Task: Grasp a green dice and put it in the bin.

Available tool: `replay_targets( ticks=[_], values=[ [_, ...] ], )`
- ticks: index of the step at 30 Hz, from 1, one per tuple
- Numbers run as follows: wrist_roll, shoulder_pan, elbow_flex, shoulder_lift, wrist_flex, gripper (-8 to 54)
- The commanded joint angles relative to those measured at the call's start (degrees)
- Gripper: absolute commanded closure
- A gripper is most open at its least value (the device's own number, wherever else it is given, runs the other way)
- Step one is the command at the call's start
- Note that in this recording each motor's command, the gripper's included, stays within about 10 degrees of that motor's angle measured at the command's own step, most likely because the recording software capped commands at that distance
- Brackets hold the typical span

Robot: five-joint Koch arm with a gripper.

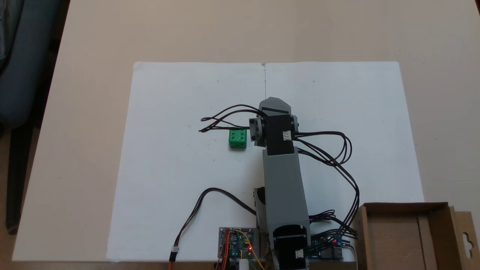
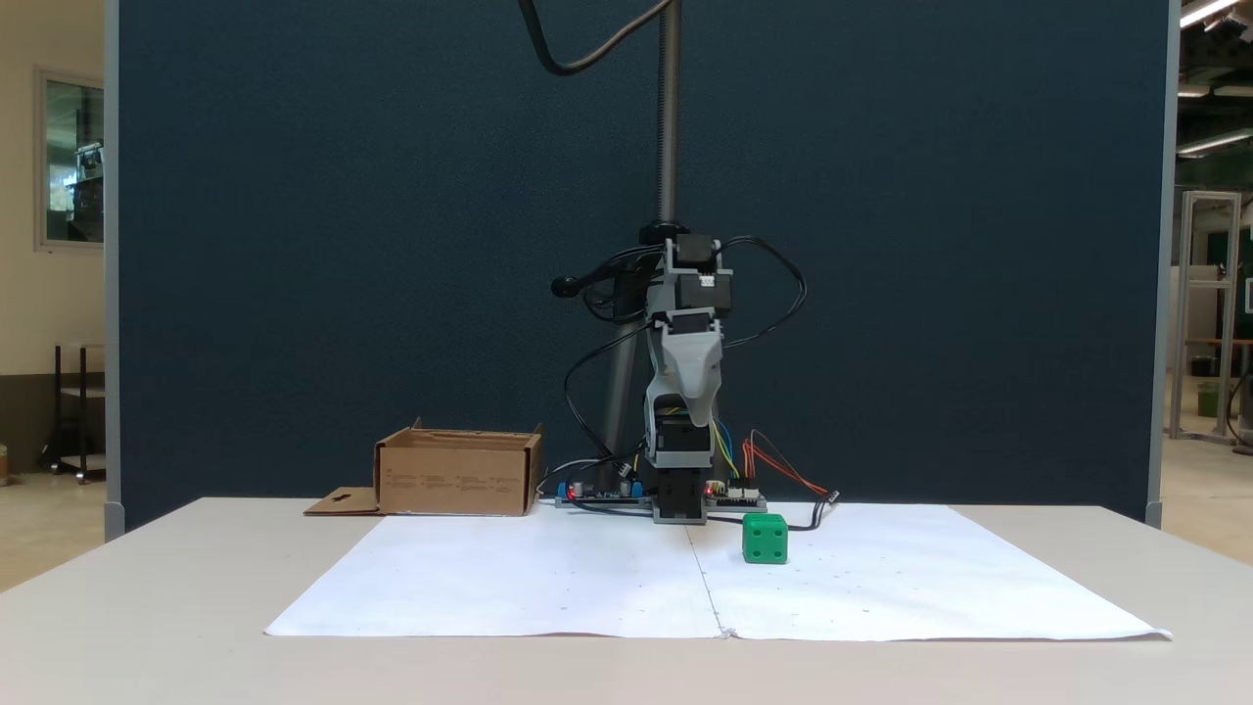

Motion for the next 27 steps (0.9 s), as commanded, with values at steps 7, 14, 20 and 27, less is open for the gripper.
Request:
replay_targets(
  ticks=[7,14,20,27],
  values=[
    [9.67,-9.40,-4.22,-1.05,1.32,2.5],
    [13.18,-15.64,-6.94,-8.44,0.62,2.2],
    [14.06,-17.05,-8.09,-10.63,0.53,2.2],
    [14.41,-17.23,-7.38,-11.78,0.88,2.3]
  ],
)
